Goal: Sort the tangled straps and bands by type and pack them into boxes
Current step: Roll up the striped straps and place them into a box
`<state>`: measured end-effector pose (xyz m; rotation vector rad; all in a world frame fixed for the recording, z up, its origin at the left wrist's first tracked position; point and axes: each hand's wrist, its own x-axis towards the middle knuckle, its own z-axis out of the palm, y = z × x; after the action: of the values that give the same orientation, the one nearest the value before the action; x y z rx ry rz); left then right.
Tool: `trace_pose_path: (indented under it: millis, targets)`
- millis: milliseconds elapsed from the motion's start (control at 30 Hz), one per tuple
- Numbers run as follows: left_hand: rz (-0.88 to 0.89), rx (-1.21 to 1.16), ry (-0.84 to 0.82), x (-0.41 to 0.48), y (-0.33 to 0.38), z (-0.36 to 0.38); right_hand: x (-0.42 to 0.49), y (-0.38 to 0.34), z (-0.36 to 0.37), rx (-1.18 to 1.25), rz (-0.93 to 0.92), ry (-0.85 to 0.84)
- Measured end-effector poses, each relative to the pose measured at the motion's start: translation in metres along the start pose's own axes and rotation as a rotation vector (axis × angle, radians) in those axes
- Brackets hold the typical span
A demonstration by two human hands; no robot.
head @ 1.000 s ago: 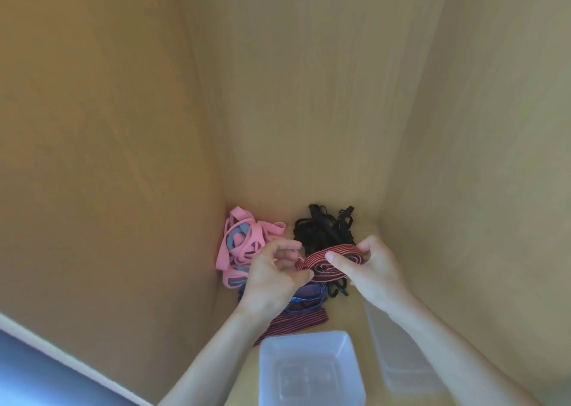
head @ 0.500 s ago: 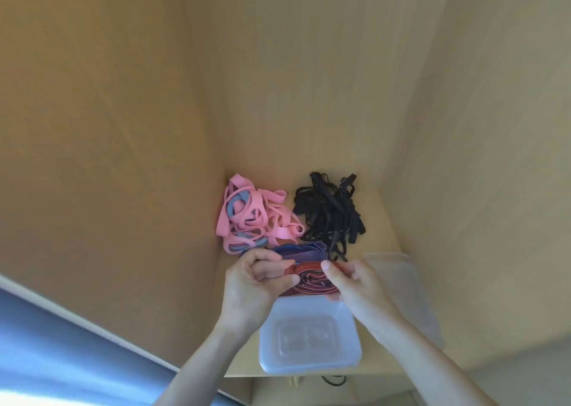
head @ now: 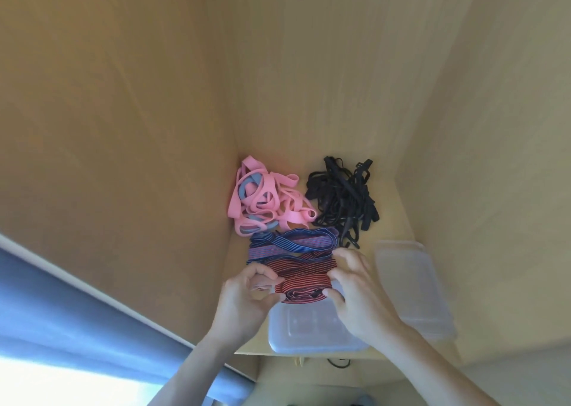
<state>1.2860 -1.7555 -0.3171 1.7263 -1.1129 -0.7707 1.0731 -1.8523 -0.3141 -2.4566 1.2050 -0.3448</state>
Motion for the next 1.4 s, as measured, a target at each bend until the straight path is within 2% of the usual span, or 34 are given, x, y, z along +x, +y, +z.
trace_pose_path:
  millis: [200,633,800,1033,1167,1267,1400]
  targets:
    - [0.001,0.102,0.031,-0.005,-0.007,0.004,0.0,0.002,-0.004,-0.011,-0.046,-0.018]
    - [0.147,0.464,-0.152,-0.003,-0.01,0.005,-0.015,0.007,0.022,-0.205,-0.064,-0.14]
    - [0.197,0.658,-0.15,0.003,-0.003,0.007,-0.018,0.004,0.024,-0.281,-0.068,-0.083]
    - [0.256,0.652,-0.19,0.003,-0.001,0.003,-0.019,-0.001,0.022,-0.396,-0.072,-0.073]
    - [0.19,0.59,-0.304,0.008,0.002,0.003,-0.02,0.0,0.026,-0.412,-0.087,-0.064]
    - [0.185,0.729,-0.417,0.017,0.006,0.009,-0.018,-0.002,0.024,-0.413,-0.095,-0.06]
    - [0.178,0.895,-0.47,0.028,0.011,0.012,-0.014,-0.004,0.017,-0.418,-0.1,-0.067]
